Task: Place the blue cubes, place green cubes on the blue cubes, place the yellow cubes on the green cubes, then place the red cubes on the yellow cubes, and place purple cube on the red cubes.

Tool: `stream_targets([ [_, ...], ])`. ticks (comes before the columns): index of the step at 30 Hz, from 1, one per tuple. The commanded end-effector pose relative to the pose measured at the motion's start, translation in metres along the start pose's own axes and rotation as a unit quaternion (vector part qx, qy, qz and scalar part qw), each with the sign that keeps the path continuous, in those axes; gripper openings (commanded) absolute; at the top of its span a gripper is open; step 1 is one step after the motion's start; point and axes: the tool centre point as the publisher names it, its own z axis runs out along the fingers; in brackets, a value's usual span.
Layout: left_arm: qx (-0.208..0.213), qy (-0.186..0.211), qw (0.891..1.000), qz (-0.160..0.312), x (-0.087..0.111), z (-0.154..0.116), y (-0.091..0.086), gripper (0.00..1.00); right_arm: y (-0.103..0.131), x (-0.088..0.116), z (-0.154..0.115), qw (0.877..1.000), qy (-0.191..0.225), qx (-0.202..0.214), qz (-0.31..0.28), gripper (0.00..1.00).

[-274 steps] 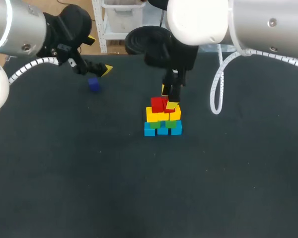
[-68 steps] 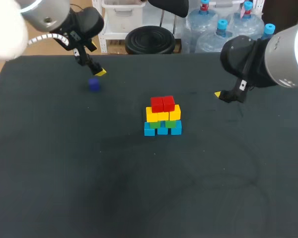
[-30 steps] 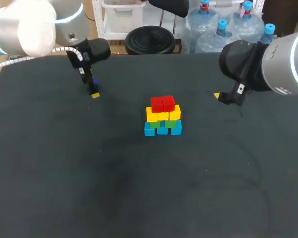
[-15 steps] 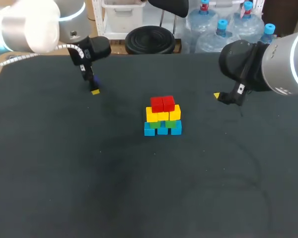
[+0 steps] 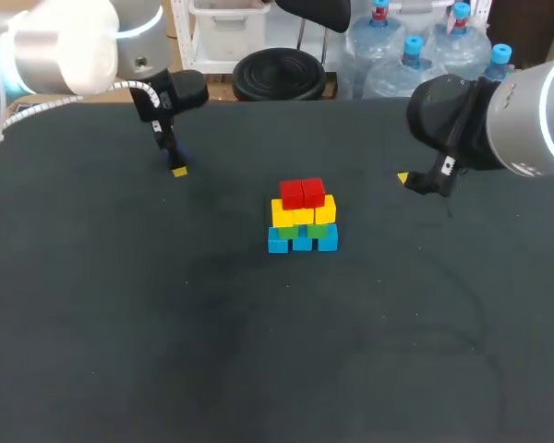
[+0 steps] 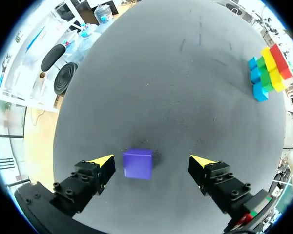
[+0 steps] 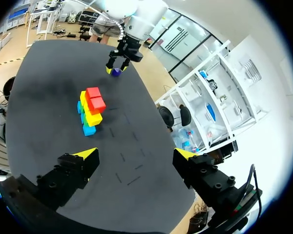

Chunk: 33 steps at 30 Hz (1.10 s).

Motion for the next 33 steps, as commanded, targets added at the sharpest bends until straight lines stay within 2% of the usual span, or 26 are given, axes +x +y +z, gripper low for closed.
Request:
stream_targets([
  [1, 0.009, 0.005, 1.000, 0.001, -0.004, 0.003, 0.008, 0.84, 0.002, 0.002, 0.000, 1.000, -0.003, 0.004, 0.001, 1.00],
  [3, 0.010, 0.006, 1.000, 0.000, -0.004, 0.004, 0.008, 0.70, 0.002, 0.002, 0.000, 1.000, -0.003, 0.004, 0.001, 1.00],
  [6, 0.011, 0.008, 1.000, -0.001, -0.003, 0.004, 0.009, 0.57, 0.002, 0.002, 0.000, 1.000, -0.003, 0.004, 0.001, 1.00],
  [12, 0.011, 0.011, 1.000, -0.004, 0.000, 0.005, 0.009, 0.42, 0.002, 0.002, 0.000, 1.000, -0.003, 0.004, 0.001, 1.00],
  [19, 0.016, 0.011, 1.000, -0.005, 0.003, 0.005, 0.006, 0.03, 0.002, 0.002, 0.000, 1.000, -0.003, 0.004, 0.001, 1.00],
  [26, 0.024, 0.003, 1.000, 0.010, -0.002, -0.007, -0.004, 0.00, 0.002, 0.002, 0.000, 1.000, -0.003, 0.004, 0.001, 1.00],
  [33, 0.022, -0.022, 0.999, 0.031, -0.019, -0.035, -0.019, 0.00, 0.002, 0.002, 0.000, 1.000, -0.003, 0.004, 0.001, 1.00],
])
